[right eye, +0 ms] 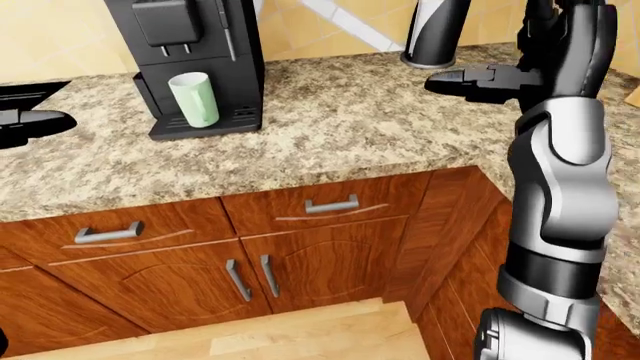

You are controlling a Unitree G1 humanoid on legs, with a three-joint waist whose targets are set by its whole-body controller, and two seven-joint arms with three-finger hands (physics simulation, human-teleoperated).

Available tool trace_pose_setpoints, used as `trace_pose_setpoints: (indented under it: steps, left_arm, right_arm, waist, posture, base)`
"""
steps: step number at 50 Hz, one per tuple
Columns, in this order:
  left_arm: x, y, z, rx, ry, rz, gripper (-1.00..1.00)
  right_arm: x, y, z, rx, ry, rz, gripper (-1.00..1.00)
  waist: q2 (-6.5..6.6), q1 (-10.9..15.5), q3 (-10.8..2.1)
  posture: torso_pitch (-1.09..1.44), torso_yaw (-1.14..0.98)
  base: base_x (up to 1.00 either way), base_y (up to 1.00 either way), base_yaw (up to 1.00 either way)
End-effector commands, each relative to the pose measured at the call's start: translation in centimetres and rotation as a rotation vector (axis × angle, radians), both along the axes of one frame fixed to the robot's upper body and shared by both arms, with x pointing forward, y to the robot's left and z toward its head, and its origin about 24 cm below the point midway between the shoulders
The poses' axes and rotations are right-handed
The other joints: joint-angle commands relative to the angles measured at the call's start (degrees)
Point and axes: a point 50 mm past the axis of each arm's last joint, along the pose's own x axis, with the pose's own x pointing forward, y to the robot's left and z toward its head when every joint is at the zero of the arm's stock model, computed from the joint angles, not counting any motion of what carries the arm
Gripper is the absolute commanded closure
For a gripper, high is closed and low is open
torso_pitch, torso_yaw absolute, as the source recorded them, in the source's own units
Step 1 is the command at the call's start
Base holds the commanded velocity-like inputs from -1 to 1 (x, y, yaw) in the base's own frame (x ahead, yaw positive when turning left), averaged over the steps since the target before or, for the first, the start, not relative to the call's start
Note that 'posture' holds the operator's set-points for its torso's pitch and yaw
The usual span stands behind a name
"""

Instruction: Pick the mug from under the coffee machine dispenser and place it on the counter.

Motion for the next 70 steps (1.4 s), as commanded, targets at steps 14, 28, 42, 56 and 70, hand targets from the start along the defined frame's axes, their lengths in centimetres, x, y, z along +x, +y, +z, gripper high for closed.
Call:
trace_pose_setpoints:
  steps: [14, 28, 42, 56, 70]
  left_arm:
    - [-0.76, -0.6, 1.77, 0.042, -0.089, -0.015, -1.0]
    - [-0.72, -0.47, 1.83, 0.042, -0.088, -0.012, -1.0]
    - [-0.78, -0.5, 1.72, 0.043, -0.087, -0.009, -1.0]
    - [-0.8, -0.56, 1.89, 0.045, -0.089, -0.009, -1.0]
    - [-0.78, -0.5, 1.87, 0.045, -0.089, -0.008, -1.0]
  right_arm:
    - [-1.34, -0.39, 2.6, -0.018, -0.119, -0.026, -1.0]
    - [-1.31, -0.32, 2.52, -0.019, -0.117, -0.024, -1.0]
    - [-1.35, -0.31, 2.53, -0.019, -0.118, -0.022, -1.0]
    - [-1.43, -0.38, 2.7, -0.018, -0.121, -0.024, -1.0]
    - [-1.4, -0.33, 2.66, -0.021, -0.122, -0.024, -1.0]
  waist:
    - [-5.71, -0.5, -1.55]
    - [-1.08, -0.43, -1.41]
    - [-4.69, -0.52, -1.06]
    - [-2.18, -0.38, -0.87]
    - [-2.47, -0.69, -0.33]
  posture:
    - [0.0, 0.0]
    - [0.0, 0.0]
    - [0.0, 0.0]
    - [0.0, 0.0]
    - [0.0, 0.0]
  base:
    - [0.12, 0.1, 0.0]
    - [0.12, 0.11, 0.0]
    - [0.12, 0.11, 0.0]
    - [0.12, 0.11, 0.0]
    - [0.14, 0.04, 0.0]
